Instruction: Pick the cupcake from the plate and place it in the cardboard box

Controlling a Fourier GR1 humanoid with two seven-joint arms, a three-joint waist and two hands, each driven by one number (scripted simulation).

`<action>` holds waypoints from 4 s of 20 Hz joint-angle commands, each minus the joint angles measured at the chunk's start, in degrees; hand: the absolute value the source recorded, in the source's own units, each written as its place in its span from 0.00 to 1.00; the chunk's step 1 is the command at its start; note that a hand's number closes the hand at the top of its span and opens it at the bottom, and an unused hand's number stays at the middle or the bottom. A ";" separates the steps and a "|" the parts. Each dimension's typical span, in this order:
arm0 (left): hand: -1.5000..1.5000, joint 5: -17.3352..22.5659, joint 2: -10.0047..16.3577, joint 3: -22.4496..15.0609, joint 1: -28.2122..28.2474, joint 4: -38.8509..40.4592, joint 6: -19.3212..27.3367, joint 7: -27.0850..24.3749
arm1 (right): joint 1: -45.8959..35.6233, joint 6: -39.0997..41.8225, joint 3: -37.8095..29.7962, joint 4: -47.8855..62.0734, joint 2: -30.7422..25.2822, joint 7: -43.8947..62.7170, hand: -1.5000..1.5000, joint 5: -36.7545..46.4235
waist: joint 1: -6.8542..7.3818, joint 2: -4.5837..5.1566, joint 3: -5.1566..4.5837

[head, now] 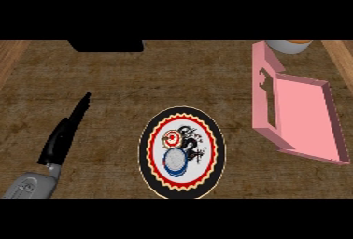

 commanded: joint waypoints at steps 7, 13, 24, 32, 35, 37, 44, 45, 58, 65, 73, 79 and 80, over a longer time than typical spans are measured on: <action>0.50 -0.03 0.54 0.84 0.48 -0.49 -1.10 0.16 | -2.66 8.62 4.07 -4.30 0.04 26.99 0.00 20.08 | 0.40 0.06 0.06; 0.50 -1.42 -1.07 -0.11 -0.31 -0.81 -0.35 1.24 | -19.31 20.39 7.12 -4.59 0.04 46.04 0.00 27.61 | 0.49 -0.27 0.16; 0.50 -1.43 -2.10 2.22 -2.06 1.94 -3.10 1.12 | -52.59 34.23 13.21 5.61 0.04 81.05 0.00 38.76 | 0.30 -0.99 0.29; 0.50 -5.45 -5.34 2.37 -0.77 2.24 -1.07 0.52 | -68.95 33.39 13.73 18.83 0.02 90.05 0.00 25.57 | 0.53 -1.02 0.32; 0.50 -5.58 -5.94 1.76 0.39 1.67 -2.06 -0.83 | -75.33 31.89 14.41 25.30 0.02 93.21 0.00 22.27 | 0.96 -0.98 0.33; 0.50 -5.14 -5.26 2.97 -0.99 0.70 -2.79 1.57 | -71.32 26.04 12.41 27.20 0.01 89.97 0.00 23.46 | 0.64 -1.02 0.35; 0.50 -6.14 -5.78 4.80 -2.61 3.31 -3.94 0.36 | -78.90 29.05 17.83 28.35 0.01 96.33 0.00 18.54 | 0.84 -0.94 0.33; 0.50 -6.39 -6.66 4.83 -3.62 5.53 -3.91 -0.25 | -78.68 25.85 16.08 30.88 0.00 93.08 0.00 17.11 | 0.70 -0.88 0.33; 0.50 -7.06 -5.45 8.01 -2.51 3.46 -7.07 0.03 | -88.61 24.46 14.63 38.36 -0.02 90.38 0.00 6.47 | 1.20 -0.94 0.33; 0.50 -7.48 -5.54 8.50 -0.21 1.57 -8.30 0.09 | -88.02 22.88 15.36 43.48 -0.02 90.42 1.00 15.26 | 0.70 -1.10 0.31; 0.50 -10.00 -9.16 6.85 -0.43 0.89 -5.71 1.88 | -90.53 20.02 16.00 45.95 0.03 97.38 1.00 24.31 | 1.15 -1.03 0.34; 0.50 -11.04 -10.24 7.75 -0.92 4.16 -4.25 -0.62 | -85.73 25.12 13.26 38.87 0.02 100.17 1.00 36.24 | -0.52 -1.27 0.30; 0.50 -9.36 -8.37 8.29 0.01 0.66 -6.85 2.08 | -85.18 26.46 15.27 36.54 0.02 103.37 1.00 38.90 | 0.20 -1.43 0.34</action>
